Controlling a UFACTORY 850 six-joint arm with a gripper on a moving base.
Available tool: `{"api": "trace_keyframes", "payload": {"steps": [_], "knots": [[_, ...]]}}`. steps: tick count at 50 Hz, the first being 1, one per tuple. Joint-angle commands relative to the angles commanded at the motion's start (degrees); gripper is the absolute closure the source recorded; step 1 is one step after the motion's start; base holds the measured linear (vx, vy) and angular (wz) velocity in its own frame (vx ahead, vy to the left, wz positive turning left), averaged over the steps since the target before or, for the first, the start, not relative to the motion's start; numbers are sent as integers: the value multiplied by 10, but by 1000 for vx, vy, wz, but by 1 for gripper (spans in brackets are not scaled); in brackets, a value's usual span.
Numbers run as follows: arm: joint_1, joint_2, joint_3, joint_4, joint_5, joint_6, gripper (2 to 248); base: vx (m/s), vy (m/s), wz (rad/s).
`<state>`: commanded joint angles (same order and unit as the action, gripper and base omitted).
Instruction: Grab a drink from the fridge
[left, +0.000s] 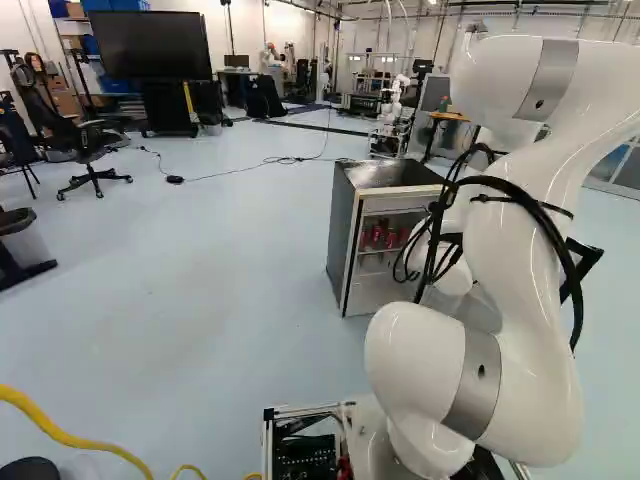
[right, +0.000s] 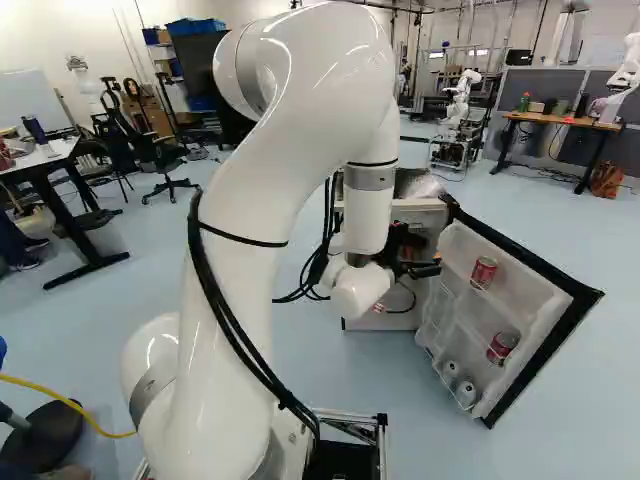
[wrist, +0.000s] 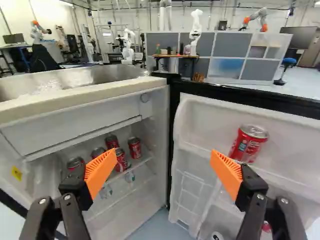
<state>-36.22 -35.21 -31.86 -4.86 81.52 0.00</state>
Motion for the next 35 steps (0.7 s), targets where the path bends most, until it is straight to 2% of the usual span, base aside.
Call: {"api": "trace_keyframes", "payload": {"steps": [35], "knots": [[3,-73,-41,-211,0,0,3,0,0,0]]}}
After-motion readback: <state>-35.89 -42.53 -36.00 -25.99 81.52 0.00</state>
